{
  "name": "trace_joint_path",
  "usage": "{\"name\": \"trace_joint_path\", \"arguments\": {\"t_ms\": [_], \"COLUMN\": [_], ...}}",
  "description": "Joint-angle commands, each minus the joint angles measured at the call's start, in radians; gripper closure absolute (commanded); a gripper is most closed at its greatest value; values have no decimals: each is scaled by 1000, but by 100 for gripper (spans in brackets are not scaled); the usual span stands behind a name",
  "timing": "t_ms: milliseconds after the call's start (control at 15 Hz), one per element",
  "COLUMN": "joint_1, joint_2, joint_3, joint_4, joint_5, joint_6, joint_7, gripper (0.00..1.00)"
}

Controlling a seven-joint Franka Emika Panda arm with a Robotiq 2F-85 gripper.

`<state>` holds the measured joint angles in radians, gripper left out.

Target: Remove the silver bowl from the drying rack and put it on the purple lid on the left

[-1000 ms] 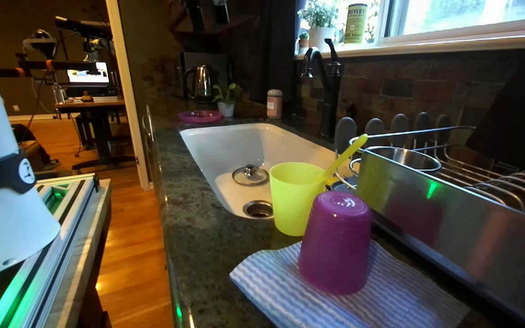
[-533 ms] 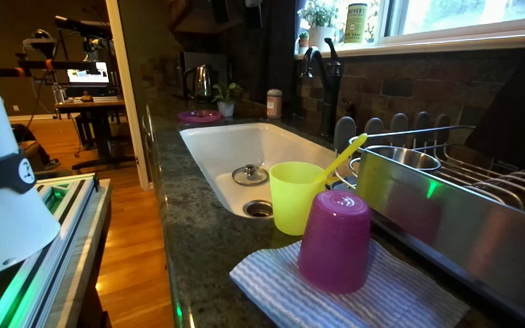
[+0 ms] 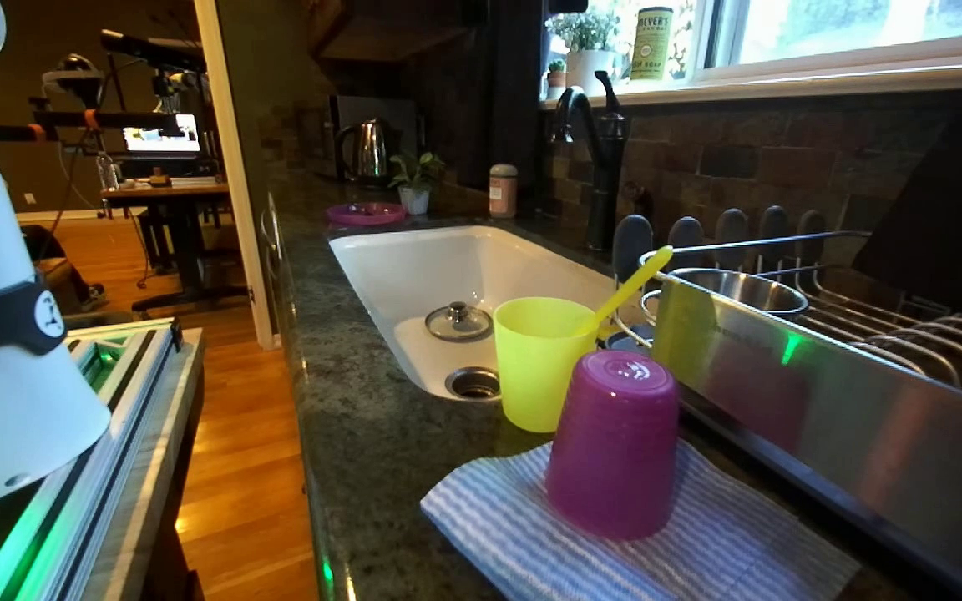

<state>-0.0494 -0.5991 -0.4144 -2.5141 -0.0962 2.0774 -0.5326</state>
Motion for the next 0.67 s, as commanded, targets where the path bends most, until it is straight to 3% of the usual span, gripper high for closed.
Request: {"name": "trace_joint_path", "arguments": {"t_ms": [0,200,333,400,600], "joint_1": [-27,-22,-10,0,146], "joint_2": [9,24,77,109,174], "joint_3": [27,15,-42,-84,-293], "joint_4": [2,8,52,86,181], "joint_5": [21,30,20,31,-8], "joint_6": [-1,8,32,33,-1], "joint_7": [-13,-28,-143,-237,-465], "gripper": [0,0,0,0,0]}}
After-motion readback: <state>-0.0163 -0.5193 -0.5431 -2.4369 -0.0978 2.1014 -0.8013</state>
